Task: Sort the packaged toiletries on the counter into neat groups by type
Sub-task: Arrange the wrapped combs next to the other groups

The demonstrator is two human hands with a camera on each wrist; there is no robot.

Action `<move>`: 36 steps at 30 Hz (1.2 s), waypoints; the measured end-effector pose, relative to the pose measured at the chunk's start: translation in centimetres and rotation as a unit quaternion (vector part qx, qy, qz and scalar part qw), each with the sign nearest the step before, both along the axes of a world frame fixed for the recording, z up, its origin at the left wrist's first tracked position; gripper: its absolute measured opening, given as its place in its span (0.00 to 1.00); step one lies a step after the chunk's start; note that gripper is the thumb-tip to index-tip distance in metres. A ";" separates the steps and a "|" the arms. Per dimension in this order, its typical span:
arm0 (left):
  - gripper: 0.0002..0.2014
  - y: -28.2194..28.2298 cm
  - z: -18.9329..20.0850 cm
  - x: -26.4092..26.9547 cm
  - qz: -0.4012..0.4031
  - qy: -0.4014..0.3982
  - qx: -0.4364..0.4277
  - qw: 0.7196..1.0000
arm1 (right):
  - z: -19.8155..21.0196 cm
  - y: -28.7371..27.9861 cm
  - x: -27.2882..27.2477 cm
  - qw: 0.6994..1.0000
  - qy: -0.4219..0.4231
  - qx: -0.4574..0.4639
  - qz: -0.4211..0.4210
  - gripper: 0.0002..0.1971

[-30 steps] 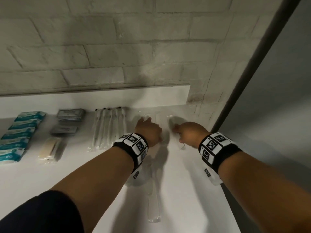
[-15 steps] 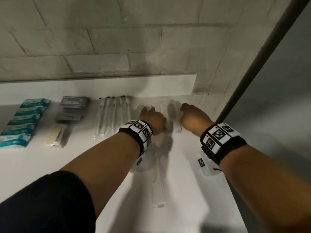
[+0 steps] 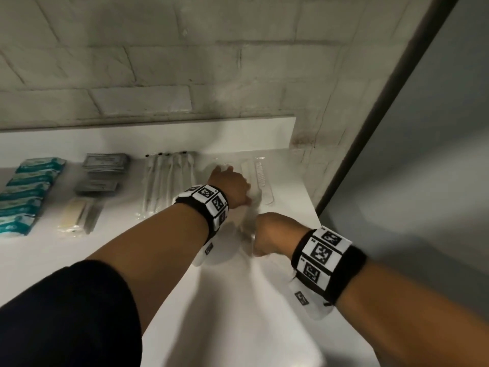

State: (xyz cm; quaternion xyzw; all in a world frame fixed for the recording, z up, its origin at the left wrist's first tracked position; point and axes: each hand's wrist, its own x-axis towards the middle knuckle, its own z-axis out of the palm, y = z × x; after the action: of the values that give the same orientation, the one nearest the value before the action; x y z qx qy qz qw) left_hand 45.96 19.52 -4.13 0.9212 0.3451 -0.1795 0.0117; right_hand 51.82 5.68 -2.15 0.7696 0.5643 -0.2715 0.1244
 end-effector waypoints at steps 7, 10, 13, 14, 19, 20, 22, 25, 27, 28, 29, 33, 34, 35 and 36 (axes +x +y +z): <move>0.23 0.3 -0.1 -0.2 0.039 -0.135 -0.009 0.990 | 0.3 0.4 5.0 0.993 0.085 0.030 -0.079 0.13; 0.19 0.1 0.1 0.0 0.067 -0.186 -0.001 0.980 | 1.3 2.4 8.8 0.964 0.149 0.080 -0.205 0.11; 0.20 -0.8 -0.4 0.8 0.062 -0.188 -0.001 0.980 | 1.4 4.1 11.4 0.944 0.151 0.181 -0.229 0.15; 0.21 -1.0 -0.5 1.3 0.049 -0.175 0.007 0.983 | 1.0 4.5 12.2 0.954 0.106 0.200 -0.196 0.17; 0.23 -1.3 -0.7 3.0 0.017 -0.081 -0.002 0.997 | 0.1 4.6 12.9 0.990 -0.043 0.136 -0.002 0.24; 0.23 -1.4 -0.8 3.1 0.023 -0.085 -0.003 0.996 | 0.0 4.5 13.0 0.992 -0.052 0.114 0.029 0.27; 0.24 -1.7 -0.9 3.5 0.029 -0.091 0.000 0.995 | 0.1 4.4 13.0 0.994 -0.049 0.092 0.041 0.31; 0.24 -2.0 -0.7 3.9 0.036 -0.087 0.000 0.996 | -0.1 4.9 13.3 0.993 -0.066 0.086 0.054 0.31; 0.24 -2.1 -0.6 4.1 0.040 -0.099 0.007 0.994 | -0.1 5.0 13.3 0.992 -0.075 0.086 0.056 0.30; 0.25 -2.2 -0.6 4.1 0.041 -0.108 0.009 0.993 | -0.2 5.1 13.3 0.992 -0.074 0.092 0.050 0.31; 0.26 -2.3 -0.6 4.2 0.039 -0.111 0.010 0.993 | -0.3 5.1 13.3 0.992 -0.073 0.098 0.043 0.32; 0.26 -2.5 -0.7 4.1 0.040 -0.095 -0.004 0.995 | -0.5 5.2 13.3 0.991 -0.054 0.118 0.036 0.33; 0.25 -2.5 -0.8 4.1 0.043 -0.096 -0.006 0.994 | -0.6 5.2 13.3 0.991 -0.053 0.115 0.040 0.30; 0.25 -2.5 -0.8 4.1 0.043 -0.098 -0.005 0.994 | -0.7 5.3 13.4 0.992 -0.052 0.109 0.039 0.29; 0.25 -2.5 -0.9 4.1 0.042 -0.098 -0.002 0.994 | -0.7 5.3 13.5 0.992 -0.051 0.107 0.040 0.29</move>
State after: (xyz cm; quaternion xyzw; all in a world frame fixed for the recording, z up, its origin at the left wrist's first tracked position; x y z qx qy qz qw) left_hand 50.03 17.04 -4.99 0.9191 0.3800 -0.0889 0.0550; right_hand 65.29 10.98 -2.83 0.7683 0.6131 -0.1652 0.0807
